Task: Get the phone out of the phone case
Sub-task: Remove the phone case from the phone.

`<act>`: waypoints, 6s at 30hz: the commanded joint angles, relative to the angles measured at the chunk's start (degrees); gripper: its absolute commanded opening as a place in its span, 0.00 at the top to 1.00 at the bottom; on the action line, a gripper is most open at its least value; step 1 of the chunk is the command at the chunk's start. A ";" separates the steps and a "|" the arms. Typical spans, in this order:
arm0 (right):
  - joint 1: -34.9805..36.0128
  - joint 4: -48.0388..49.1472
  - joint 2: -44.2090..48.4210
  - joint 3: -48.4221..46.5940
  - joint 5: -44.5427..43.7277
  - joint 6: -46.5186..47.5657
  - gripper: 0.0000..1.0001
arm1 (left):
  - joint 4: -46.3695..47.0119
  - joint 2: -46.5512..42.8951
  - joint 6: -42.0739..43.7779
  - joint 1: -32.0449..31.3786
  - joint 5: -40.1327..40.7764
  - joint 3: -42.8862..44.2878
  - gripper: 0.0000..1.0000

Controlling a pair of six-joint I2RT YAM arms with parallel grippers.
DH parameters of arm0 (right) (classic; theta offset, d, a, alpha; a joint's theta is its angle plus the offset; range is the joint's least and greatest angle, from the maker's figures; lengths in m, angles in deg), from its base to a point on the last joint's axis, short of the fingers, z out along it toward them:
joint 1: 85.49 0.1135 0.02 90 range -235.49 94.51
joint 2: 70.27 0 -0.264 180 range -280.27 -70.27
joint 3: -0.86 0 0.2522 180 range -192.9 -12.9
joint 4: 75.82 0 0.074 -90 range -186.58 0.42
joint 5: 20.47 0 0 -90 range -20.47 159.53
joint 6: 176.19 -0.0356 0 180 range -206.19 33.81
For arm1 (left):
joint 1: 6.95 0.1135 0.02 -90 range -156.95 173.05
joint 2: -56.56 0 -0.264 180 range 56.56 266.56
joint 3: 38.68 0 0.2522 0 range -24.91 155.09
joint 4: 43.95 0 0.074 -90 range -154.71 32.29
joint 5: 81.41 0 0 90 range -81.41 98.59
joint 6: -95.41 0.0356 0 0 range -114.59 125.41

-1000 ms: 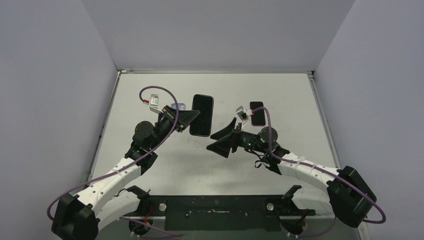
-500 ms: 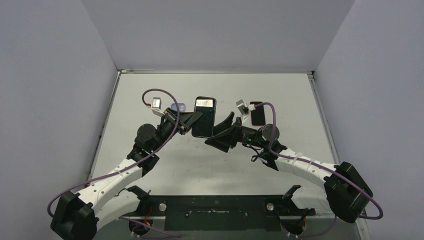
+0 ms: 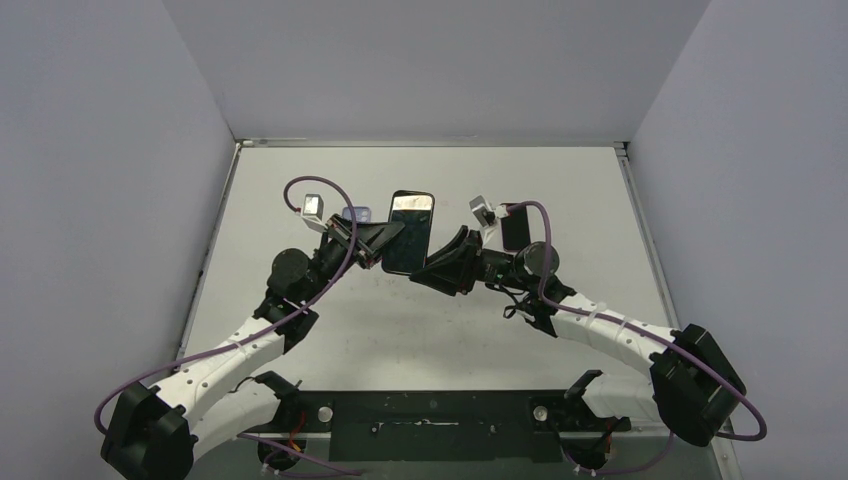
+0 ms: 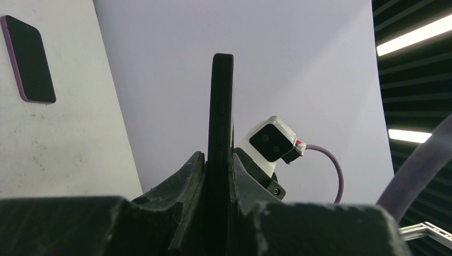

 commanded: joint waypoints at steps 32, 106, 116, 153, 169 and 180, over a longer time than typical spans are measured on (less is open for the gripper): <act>-1.59 -30.48 -2.49 -12.84 -9.16 30.91 0.92 | 12.97 1.89 -5.09 -1.00 -11.36 2.35 1.00; -15.25 -27.15 -0.42 -20.13 17.87 5.21 1.00 | -2.57 9.31 32.51 4.87 -34.97 14.06 0.48; -15.34 -37.14 -2.18 -24.20 18.49 13.74 1.00 | -4.96 11.30 34.64 5.16 -36.97 16.93 1.00; 2.91 3.99 5.95 5.23 -26.60 -11.37 0.11 | 7.82 0.83 0.31 2.29 11.77 1.21 1.00; 4.46 7.03 0.60 1.53 -24.48 -7.30 0.49 | 9.21 0.95 -1.25 -1.29 13.90 0.23 1.00; 4.15 1.10 0.32 -1.62 -13.49 5.86 0.88 | 0.49 0.85 -7.36 -0.73 10.09 0.45 1.00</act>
